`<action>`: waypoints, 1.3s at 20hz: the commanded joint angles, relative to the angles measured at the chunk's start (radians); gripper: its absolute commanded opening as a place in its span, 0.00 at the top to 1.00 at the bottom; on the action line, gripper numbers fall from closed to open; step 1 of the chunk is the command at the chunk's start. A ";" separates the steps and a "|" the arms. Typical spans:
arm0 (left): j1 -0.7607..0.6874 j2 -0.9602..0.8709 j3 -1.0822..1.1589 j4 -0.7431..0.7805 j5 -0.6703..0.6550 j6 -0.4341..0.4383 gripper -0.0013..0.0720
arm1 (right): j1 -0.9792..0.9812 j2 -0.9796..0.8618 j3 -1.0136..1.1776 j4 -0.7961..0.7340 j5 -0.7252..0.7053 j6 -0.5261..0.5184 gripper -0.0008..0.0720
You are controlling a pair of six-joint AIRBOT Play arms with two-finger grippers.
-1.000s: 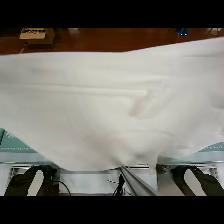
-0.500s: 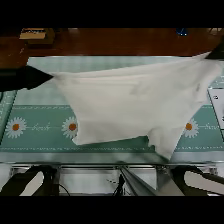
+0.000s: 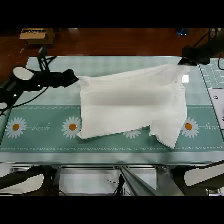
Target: Fold the shirts.
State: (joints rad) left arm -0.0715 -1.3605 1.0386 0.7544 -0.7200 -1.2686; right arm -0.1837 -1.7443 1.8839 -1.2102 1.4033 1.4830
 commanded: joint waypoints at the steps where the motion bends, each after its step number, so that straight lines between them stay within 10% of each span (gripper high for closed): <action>1: -0.019 -0.105 0.001 0.000 -0.005 0.004 0.94 | 0.002 -0.103 0.000 0.010 0.019 0.006 0.91; 3: 0.011 -0.108 0.011 0.003 -0.061 0.005 0.76 | -0.005 -0.113 0.002 0.081 0.043 -0.041 0.40; 6: 0.158 -0.102 0.126 0.064 -0.366 -0.002 0.26 | -0.049 -0.064 0.034 0.055 0.166 -0.103 0.40; 12: 0.444 -0.011 0.024 0.194 -0.821 -0.061 0.27 | -0.216 0.085 -0.002 -0.117 0.351 -0.104 0.40; 26: 0.140 -0.080 -0.416 0.069 -0.596 0.056 0.27 | -0.253 0.181 -0.201 -0.082 0.298 -0.108 0.40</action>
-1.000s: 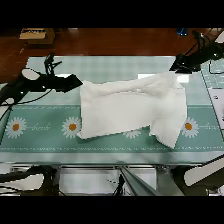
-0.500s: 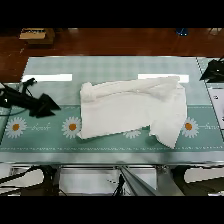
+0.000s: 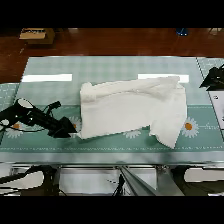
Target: Fold the shirts.
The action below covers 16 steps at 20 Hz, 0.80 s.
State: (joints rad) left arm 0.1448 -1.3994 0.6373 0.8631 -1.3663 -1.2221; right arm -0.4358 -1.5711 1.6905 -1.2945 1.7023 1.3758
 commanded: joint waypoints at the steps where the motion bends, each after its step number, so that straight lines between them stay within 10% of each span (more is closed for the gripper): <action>1: -0.098 -0.059 -0.015 -0.063 0.064 0.010 0.27 | -0.002 0.011 -0.008 0.002 -0.001 -0.001 0.40; 3: -0.138 -0.091 -0.015 -0.133 0.117 0.010 0.29 | -0.002 0.017 -0.008 0.002 -0.001 -0.001 0.40; 6: -0.168 -0.109 -0.015 -0.167 0.136 0.021 0.92 | -0.002 0.034 -0.008 0.002 -0.002 -0.002 0.40; 16: -0.094 0.034 -0.014 -0.165 0.045 0.089 0.94 | -0.163 0.142 -0.391 0.085 -0.096 -0.065 0.38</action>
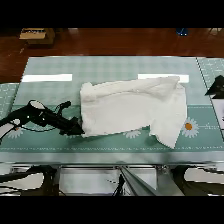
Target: Fold the shirts.
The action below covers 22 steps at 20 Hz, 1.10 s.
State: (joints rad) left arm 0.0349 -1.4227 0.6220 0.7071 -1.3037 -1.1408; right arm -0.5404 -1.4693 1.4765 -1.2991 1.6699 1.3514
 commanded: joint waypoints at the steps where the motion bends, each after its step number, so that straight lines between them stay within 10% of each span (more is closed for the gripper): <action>1: 0.016 0.076 0.001 -0.009 -0.016 0.007 0.94 | -0.070 0.051 -0.259 0.150 -0.106 -0.074 0.31; 10: 0.016 0.114 0.001 -0.009 -0.018 0.007 0.94 | -0.076 0.048 -0.514 0.204 -0.515 -0.134 0.31; 16: 0.016 0.114 0.001 -0.010 -0.016 0.007 0.94 | -0.055 -0.068 -0.515 0.283 -0.539 -0.126 0.35; 19: 0.016 0.114 0.010 -0.013 -0.013 0.008 0.94 | 0.012 -0.113 -0.515 0.312 -0.522 -0.135 0.59; 21: 0.024 0.123 0.061 -0.012 -0.013 0.016 0.94 | 0.047 -0.098 -0.500 0.328 -0.460 -0.198 0.96; 22: 0.033 0.145 0.112 -0.012 -0.013 0.015 0.95 | 0.052 -0.077 -0.475 0.349 -0.407 -0.237 0.96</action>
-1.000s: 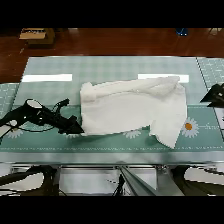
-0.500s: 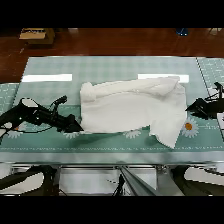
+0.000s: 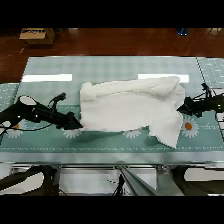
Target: Fold the shirts.
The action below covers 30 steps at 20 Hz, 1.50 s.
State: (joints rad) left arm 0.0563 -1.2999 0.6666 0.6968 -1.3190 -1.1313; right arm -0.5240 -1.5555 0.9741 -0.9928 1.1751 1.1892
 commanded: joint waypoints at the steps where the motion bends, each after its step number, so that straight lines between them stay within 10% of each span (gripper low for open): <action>1: 0.024 0.052 0.129 -0.002 0.003 0.006 0.94 | 0.035 0.047 0.064 0.083 0.155 -0.126 0.96; 8: 0.148 0.300 0.890 -0.001 0.011 0.001 0.94 | 0.034 0.496 0.483 0.405 0.120 -0.095 0.96; 14: 0.201 0.444 1.331 0.247 0.049 -0.182 0.94 | 0.033 0.828 0.726 0.243 -0.063 0.172 0.96; 20: 0.199 0.592 1.352 0.527 -0.209 -0.301 0.95 | 0.033 0.966 0.789 -0.051 0.203 0.326 0.96; 30: 0.168 0.579 1.206 0.414 -0.522 -0.367 0.94 | 0.034 0.825 0.789 -0.105 0.516 0.255 0.96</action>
State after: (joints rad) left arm 0.2264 -0.7120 1.9419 1.1694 -1.7809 -1.4769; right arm -0.4911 -0.6567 1.7611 -1.0813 1.5677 1.4807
